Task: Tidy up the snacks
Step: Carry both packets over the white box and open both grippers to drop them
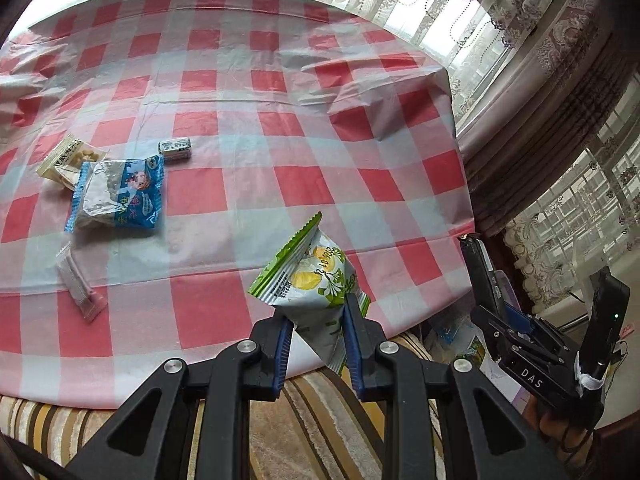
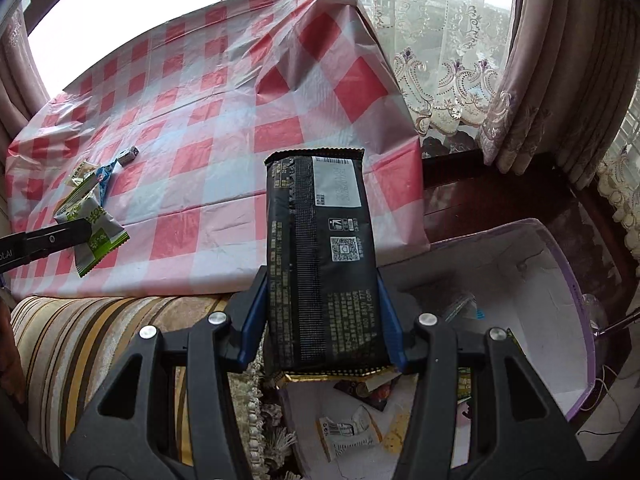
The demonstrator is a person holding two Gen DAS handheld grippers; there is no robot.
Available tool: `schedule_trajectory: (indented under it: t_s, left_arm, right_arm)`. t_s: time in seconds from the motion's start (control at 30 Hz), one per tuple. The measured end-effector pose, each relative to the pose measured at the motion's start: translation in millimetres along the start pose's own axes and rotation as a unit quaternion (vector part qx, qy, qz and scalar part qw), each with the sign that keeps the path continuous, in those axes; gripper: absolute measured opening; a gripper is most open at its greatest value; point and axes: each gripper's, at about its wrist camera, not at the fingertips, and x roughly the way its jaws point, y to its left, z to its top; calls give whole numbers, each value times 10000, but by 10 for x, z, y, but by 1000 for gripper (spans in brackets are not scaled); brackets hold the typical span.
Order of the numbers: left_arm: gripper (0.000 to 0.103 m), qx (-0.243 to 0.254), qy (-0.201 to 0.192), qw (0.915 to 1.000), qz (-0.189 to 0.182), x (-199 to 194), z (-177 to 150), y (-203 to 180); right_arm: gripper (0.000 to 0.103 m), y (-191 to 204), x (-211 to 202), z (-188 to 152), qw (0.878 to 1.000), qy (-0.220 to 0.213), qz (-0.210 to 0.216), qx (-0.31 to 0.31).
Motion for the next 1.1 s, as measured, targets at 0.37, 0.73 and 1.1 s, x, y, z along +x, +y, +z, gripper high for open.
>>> schedule_trajectory:
  t_s: [0.37, 0.73, 1.1]
  left_arm:
    - [25, 772, 552, 9939, -562, 266, -193, -834]
    - [25, 1460, 1129, 9784, -930, 475, -484, -1473]
    - [26, 1829, 1474, 9654, -1133, 581, -649, -1768]
  right_arm:
    - [54, -844, -91, -232, 9951, 84, -607, 781]
    - [54, -1359, -28, -248, 9880, 112, -983, 1184]
    - [55, -1595, 79, -100, 9846, 35, -1108, 1349]
